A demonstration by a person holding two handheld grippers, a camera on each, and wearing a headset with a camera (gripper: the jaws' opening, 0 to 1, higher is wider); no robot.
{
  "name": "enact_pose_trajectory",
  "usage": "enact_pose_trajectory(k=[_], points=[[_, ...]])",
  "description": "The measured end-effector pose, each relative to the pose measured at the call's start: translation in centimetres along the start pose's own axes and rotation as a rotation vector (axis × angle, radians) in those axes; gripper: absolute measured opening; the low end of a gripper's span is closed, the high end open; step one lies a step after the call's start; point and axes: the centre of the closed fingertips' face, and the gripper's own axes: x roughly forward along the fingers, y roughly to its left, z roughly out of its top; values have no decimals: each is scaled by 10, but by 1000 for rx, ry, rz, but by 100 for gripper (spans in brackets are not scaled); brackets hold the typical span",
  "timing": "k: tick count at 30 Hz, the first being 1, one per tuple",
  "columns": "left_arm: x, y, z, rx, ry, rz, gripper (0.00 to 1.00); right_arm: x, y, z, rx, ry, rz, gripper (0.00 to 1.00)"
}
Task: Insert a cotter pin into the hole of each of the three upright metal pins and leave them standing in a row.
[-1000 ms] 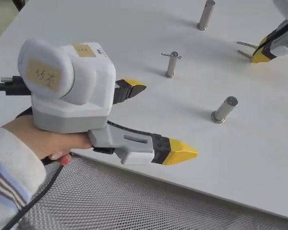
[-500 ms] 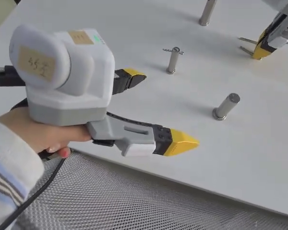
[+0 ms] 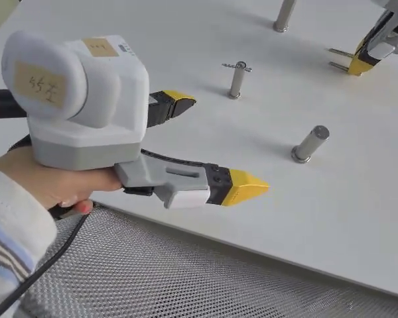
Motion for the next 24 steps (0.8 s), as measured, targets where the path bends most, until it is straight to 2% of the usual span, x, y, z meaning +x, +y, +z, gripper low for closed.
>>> enact_pose_trajectory(k=[6,9,13,15,18,20,24], points=[[0,4,-3,-3,14,12,85,0,0,0,22,-11,-7,0],[0,4,-1,-4,4,16,85,-1,0,0,93,-16,-16,0],[1,5,-2,-6,10,14,86,-3,2,-1,94,-35,-40,0],[1,5,-2,-4,12,10,86,-5,4,0,130,-42,-48,0],[0,4,-3,4,22,10,85,-7,5,0,131,-46,-51,0],[-1,4,-1,14,22,13,85,-9,3,-5,103,-23,-86,0],[-5,1,5,28,17,12,85,-22,4,-3,123,-78,-98,0]])
